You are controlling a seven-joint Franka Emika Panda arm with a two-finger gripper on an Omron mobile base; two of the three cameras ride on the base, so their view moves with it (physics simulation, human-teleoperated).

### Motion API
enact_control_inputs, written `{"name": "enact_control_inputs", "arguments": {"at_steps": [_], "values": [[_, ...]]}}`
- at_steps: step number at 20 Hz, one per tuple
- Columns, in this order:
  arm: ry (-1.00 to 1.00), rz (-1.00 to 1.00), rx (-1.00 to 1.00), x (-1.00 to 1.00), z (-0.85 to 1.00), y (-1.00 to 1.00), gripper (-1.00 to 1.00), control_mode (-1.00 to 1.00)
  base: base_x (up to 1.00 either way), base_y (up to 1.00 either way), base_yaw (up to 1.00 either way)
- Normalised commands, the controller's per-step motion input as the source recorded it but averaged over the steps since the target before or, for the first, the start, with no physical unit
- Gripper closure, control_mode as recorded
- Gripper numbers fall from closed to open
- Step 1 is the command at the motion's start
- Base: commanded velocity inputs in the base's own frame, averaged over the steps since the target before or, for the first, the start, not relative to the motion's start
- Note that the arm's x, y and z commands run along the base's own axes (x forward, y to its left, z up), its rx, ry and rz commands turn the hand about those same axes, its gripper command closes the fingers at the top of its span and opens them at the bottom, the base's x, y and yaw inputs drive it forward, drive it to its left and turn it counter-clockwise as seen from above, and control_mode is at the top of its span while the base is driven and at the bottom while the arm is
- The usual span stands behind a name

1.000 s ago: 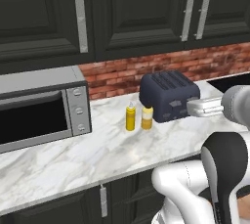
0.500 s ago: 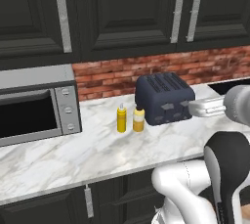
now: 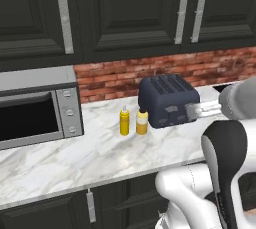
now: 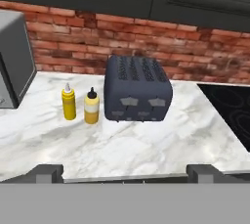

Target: Place the mustard and mustard from the counter to the top shelf of the fridge. If the existing items in the fridge are on the top shelf, move them to other shelves.

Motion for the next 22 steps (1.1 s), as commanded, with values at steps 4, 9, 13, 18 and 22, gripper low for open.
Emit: {"name": "enact_control_inputs", "arguments": {"at_steps": [4,9,13,18,22], "values": [[0.56,0.0,0.0,0.27,-0.38,0.01,-1.0,-1.0,0.0,0.0,0.0],[0.34,0.0,0.0,0.09,-0.49,0.08,-1.0,-1.0,0.0,0.0,0.0],[0.11,-0.03,0.03,0.14,-0.59,0.02,-1.0,-1.0,0.0,0.0,0.0],[0.01,-0.07,0.15,0.17,-0.53,0.0,-1.0,-1.0,0.0,0.0,0.0],[0.0,-0.06,0.05,0.47,-0.36,0.14,-1.0,-1.0,0.0,0.0,0.0]]}}
